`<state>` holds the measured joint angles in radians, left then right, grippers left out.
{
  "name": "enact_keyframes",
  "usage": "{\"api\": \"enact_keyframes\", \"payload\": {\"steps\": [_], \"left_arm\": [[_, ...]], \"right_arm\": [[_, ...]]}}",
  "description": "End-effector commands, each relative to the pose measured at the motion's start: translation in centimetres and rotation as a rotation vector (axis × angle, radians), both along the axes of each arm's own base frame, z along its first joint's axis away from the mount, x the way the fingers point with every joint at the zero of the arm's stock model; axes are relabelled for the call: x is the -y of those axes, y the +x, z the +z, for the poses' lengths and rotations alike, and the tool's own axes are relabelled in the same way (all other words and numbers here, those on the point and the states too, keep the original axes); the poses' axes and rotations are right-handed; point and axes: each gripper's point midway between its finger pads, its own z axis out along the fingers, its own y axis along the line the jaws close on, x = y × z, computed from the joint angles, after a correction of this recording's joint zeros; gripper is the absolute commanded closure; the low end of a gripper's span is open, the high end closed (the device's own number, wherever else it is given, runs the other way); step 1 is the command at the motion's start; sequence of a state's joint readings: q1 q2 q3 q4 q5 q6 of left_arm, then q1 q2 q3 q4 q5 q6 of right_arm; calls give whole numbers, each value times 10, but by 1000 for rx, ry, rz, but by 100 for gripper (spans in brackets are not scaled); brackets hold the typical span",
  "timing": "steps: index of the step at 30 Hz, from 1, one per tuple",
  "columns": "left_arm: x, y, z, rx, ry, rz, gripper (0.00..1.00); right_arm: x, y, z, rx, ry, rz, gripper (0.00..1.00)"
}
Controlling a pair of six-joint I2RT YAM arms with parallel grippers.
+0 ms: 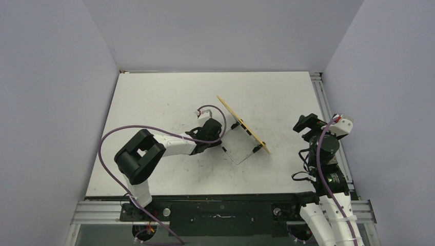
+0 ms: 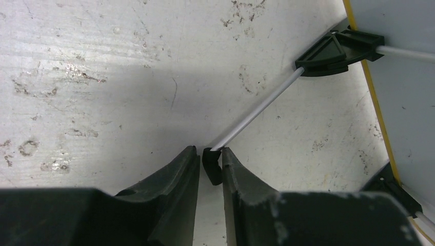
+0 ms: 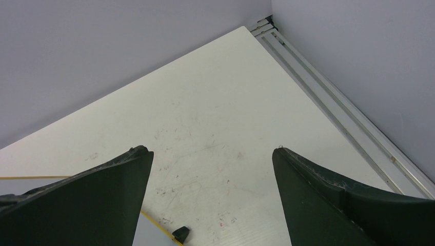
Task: Write a sentence on the whiteboard
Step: Move the whiteboard stand to the center of the board.
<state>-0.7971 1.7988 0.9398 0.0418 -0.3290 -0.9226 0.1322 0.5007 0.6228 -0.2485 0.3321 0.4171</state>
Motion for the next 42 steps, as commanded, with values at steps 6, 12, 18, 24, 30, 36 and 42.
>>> {"api": "enact_keyframes", "payload": {"steps": [6,12,18,24,30,36,42], "left_arm": [[-15,11,-5,-21,81,-39,96],[-30,21,-2,-20,146,-118,100],[-40,36,3,6,197,-238,100],[-51,58,-5,-12,217,-322,100],[-55,82,-14,-19,257,-375,100],[-65,97,-8,-10,235,-324,93],[-76,101,37,81,167,-253,54]], "right_arm": [[0,-2,18,57,17,-2,10],[-2,-1,19,58,16,11,10],[-20,7,17,40,4,115,10],[-37,16,13,-3,-7,210,10],[-48,22,5,-50,-8,273,10],[-66,24,-6,-107,26,362,10],[-100,21,-44,-217,100,541,8]]}}
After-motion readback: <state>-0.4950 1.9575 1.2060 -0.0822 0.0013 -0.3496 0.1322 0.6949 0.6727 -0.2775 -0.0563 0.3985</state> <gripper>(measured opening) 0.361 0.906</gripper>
